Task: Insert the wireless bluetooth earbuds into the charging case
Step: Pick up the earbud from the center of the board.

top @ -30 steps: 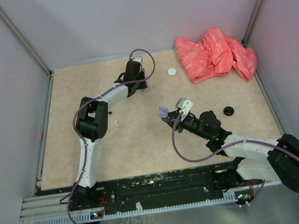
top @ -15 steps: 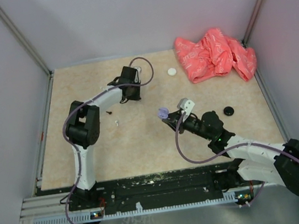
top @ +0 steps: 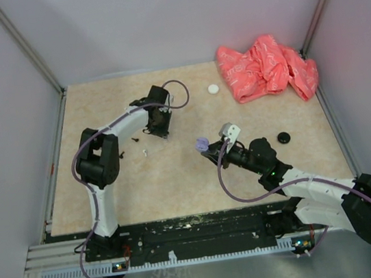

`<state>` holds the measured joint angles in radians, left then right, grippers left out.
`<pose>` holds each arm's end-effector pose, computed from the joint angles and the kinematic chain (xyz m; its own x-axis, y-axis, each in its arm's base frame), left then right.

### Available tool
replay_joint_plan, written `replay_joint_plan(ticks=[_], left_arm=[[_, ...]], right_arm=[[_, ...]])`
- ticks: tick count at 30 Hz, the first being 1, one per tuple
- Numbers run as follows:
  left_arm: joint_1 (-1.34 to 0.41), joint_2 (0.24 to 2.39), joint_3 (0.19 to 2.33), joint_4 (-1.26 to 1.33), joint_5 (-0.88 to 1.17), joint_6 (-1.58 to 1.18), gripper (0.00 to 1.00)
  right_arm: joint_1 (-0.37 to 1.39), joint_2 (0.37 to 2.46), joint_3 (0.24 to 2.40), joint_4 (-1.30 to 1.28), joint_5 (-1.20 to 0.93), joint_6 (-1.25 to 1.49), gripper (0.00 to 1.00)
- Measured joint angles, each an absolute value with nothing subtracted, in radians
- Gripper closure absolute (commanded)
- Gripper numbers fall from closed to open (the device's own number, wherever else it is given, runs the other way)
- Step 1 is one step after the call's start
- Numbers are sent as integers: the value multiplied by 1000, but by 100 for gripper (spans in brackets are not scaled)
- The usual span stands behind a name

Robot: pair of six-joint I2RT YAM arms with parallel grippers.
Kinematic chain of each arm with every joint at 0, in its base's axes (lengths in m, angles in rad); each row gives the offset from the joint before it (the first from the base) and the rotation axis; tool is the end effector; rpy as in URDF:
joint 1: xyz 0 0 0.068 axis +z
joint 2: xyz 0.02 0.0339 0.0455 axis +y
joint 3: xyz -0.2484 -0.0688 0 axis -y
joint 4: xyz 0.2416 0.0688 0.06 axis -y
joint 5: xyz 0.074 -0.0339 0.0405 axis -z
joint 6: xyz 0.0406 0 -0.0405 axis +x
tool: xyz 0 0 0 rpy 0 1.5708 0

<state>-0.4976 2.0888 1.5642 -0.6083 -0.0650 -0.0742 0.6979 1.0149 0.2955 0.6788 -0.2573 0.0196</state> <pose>0.3797 -0.2033 0.1565 -0.8271 0.3651 -0.4272 0.3919 0.9196 0.0272 0.1645 0.1514 0.2058 -0.0471 -0.0148 -0.9988 -0.8155 0.5780 0.0299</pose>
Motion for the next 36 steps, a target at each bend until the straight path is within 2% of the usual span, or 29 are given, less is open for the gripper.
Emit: replay_joint_plan(ticks=[8, 16, 26, 31, 36], left_arm=[[-498, 2110, 1652, -704, -81, -134, 68], [-499, 2122, 1659, -741, -80, -188, 61], [-503, 2174, 1705, -778, -91, -252, 68], [-503, 2176, 1708, -793, -104, -264, 77], [-506, 2176, 1708, -797, -112, -265, 82]], right_arm=[[698, 1005, 295, 654, -264, 20, 100], [698, 1002, 295, 641, -268, 20, 100], [698, 1001, 295, 642, -281, 20, 100], [698, 1001, 295, 642, -285, 20, 100], [698, 1001, 295, 642, -287, 20, 100]])
